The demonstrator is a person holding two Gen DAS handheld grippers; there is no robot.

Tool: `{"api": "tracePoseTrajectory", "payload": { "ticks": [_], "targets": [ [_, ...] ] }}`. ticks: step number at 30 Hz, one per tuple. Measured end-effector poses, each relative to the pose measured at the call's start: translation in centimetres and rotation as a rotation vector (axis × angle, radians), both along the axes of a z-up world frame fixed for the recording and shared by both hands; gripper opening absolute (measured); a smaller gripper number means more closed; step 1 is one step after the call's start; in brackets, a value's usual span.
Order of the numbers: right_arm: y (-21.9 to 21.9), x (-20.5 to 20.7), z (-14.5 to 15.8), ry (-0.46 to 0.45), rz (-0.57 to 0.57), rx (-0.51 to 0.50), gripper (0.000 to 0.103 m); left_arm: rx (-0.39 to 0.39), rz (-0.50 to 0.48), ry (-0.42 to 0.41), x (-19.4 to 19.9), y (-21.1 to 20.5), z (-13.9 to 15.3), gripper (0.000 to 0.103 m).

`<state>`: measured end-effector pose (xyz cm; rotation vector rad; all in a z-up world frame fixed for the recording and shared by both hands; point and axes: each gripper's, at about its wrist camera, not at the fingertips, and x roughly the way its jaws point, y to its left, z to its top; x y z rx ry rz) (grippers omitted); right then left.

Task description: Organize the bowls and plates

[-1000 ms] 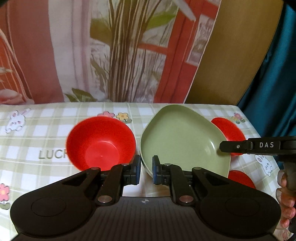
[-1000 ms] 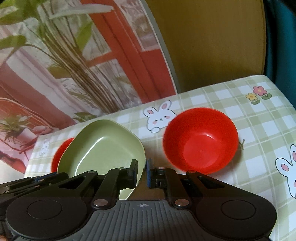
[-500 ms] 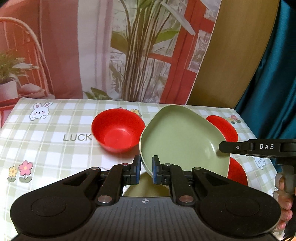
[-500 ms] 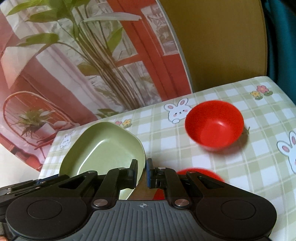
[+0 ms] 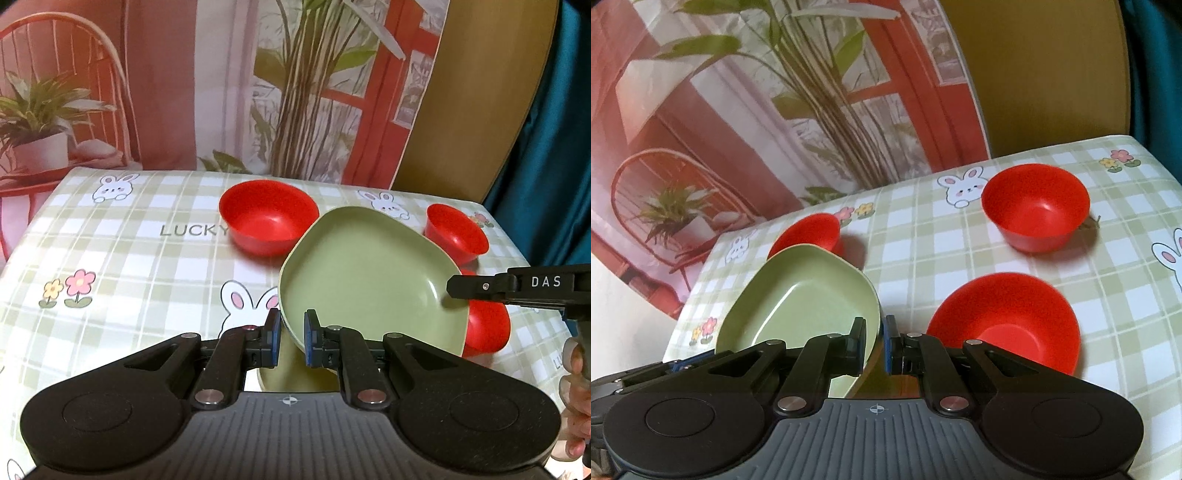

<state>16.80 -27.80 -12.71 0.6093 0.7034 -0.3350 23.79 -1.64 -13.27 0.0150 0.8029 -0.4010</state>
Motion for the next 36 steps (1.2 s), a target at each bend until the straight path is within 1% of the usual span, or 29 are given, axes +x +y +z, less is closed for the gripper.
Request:
{"api": "tracePoseTrajectory", "payload": {
  "ticks": [9,23,36],
  "targets": [
    [0.2,-0.8,-1.7,0.029,-0.001,0.055,0.01,0.026,-0.003,0.01,-1.1,0.4,-1.1,0.014],
    [0.6,-0.1,-2.9,0.06,0.012,0.05,0.01,0.053,0.009,0.042,-1.3,0.5,-2.5,0.014],
    [0.5,0.1,-3.6,0.074,0.021,0.061,0.01,0.055,0.023,0.062,-1.1,0.4,-3.1,0.014]
  ]
}}
